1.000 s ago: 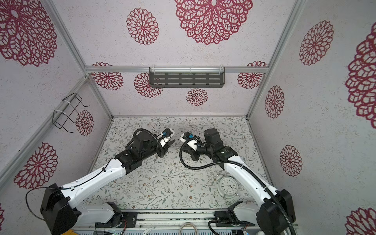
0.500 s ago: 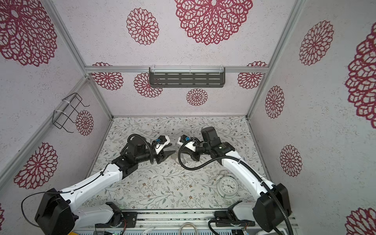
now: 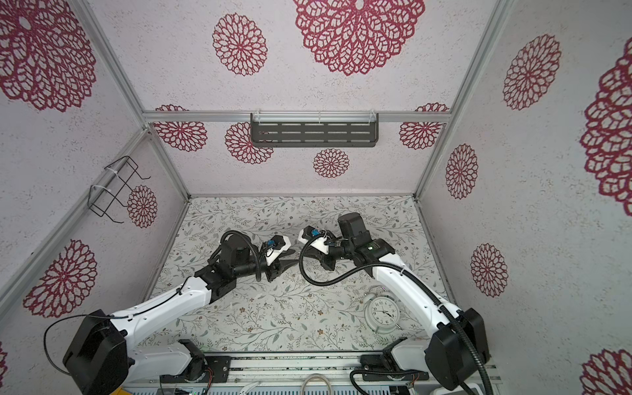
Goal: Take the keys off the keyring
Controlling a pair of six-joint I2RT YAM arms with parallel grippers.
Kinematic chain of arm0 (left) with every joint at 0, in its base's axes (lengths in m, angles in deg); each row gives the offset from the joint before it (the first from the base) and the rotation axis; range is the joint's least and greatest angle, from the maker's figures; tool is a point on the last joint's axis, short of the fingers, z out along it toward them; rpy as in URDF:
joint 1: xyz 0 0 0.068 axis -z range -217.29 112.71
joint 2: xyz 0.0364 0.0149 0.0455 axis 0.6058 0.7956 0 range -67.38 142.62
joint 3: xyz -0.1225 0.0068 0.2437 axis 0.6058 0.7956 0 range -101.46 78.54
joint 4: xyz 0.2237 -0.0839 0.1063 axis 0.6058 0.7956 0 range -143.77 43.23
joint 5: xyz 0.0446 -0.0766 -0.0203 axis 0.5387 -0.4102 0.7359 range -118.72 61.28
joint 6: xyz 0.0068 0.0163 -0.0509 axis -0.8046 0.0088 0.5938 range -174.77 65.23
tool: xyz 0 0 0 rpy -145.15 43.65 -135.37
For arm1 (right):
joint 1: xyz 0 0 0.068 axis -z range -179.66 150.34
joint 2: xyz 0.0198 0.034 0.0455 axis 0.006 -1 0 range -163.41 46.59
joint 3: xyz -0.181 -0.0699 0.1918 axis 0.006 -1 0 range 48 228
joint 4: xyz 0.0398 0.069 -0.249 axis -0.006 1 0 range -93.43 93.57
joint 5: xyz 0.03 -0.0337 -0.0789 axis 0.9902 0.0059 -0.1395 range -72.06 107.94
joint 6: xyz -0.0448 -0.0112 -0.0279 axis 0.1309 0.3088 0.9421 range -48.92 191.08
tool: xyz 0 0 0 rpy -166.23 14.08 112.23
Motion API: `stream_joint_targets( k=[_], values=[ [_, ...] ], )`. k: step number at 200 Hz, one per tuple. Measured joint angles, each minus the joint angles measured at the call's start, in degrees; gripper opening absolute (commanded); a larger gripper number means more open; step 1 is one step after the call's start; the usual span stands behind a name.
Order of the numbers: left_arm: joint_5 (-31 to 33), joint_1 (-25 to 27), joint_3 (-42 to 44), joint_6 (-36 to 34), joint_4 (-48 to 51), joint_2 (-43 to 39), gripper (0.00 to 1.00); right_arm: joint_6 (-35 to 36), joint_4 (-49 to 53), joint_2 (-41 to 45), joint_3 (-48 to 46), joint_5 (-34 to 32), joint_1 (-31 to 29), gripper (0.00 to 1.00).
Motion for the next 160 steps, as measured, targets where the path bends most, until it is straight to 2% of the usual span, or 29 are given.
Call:
stream_joint_targets(
  k=[56, 97, 160],
  values=[
    [2.91, 1.09, 0.00, 0.17, -2.29, 0.74, 0.31, -0.83, -1.20, 0.00, 0.00, 0.83, 0.00, 0.00],
    [5.95, 2.01, -0.02, 0.46, -3.98, 1.99, 0.34, -1.46, -2.01, 0.00, 0.00, 1.01, -0.02, 0.00],
    [9.99, 3.30, 0.00, 0.70, -5.49, 2.23, 0.22, -2.45, -2.14, 0.00, 0.00, 1.40, 0.07, 0.00]
  ],
)
